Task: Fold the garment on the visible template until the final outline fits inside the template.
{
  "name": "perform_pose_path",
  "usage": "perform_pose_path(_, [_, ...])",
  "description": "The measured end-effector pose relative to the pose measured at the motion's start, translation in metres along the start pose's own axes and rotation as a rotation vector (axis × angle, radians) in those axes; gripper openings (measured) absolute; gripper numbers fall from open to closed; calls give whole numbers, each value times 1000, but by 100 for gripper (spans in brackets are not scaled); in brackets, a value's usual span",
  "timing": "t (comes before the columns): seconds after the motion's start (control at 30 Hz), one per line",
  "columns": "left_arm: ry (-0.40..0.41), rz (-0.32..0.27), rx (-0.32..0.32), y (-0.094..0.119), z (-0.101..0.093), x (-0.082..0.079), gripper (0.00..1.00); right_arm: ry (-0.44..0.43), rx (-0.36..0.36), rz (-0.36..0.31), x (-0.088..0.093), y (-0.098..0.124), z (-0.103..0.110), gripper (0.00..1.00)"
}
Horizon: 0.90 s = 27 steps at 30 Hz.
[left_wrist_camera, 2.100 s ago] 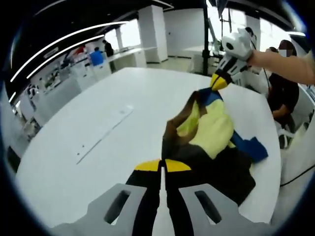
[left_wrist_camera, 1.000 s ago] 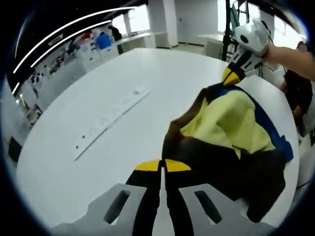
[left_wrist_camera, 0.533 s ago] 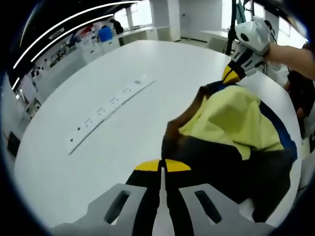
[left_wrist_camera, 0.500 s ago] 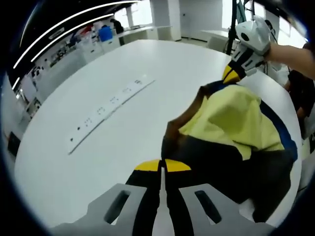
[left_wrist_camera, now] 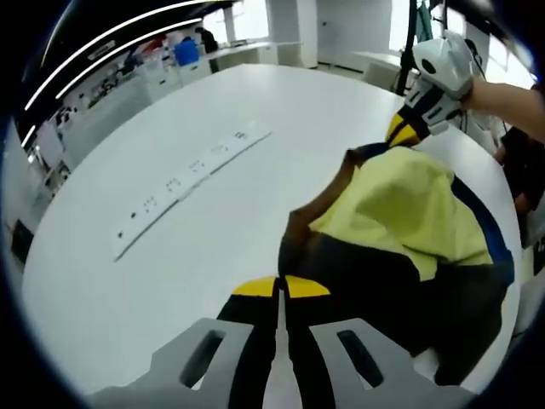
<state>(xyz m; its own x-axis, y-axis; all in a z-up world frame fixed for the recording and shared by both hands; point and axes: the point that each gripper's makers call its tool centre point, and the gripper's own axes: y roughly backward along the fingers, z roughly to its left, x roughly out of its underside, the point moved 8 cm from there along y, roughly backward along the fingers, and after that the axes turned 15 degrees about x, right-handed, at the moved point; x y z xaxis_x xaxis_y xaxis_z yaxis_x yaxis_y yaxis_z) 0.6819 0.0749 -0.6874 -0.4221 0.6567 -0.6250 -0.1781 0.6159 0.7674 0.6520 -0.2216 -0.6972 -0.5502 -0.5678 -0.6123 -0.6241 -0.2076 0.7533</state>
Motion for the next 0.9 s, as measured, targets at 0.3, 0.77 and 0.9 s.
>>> perform_pose_path(0.3, [36, -59, -18, 14, 1, 0, 2, -47, 10, -63, -8, 13, 0, 10])
perform_pose_path(0.77, [83, -136, -14, 33, -23, 0, 24, -102, 2, -112, -4, 37, 9, 22])
perform_pose_path(0.9, [86, -156, -17, 38, -30, -1, 29, -116, 3, -122, -2, 45, 11, 23])
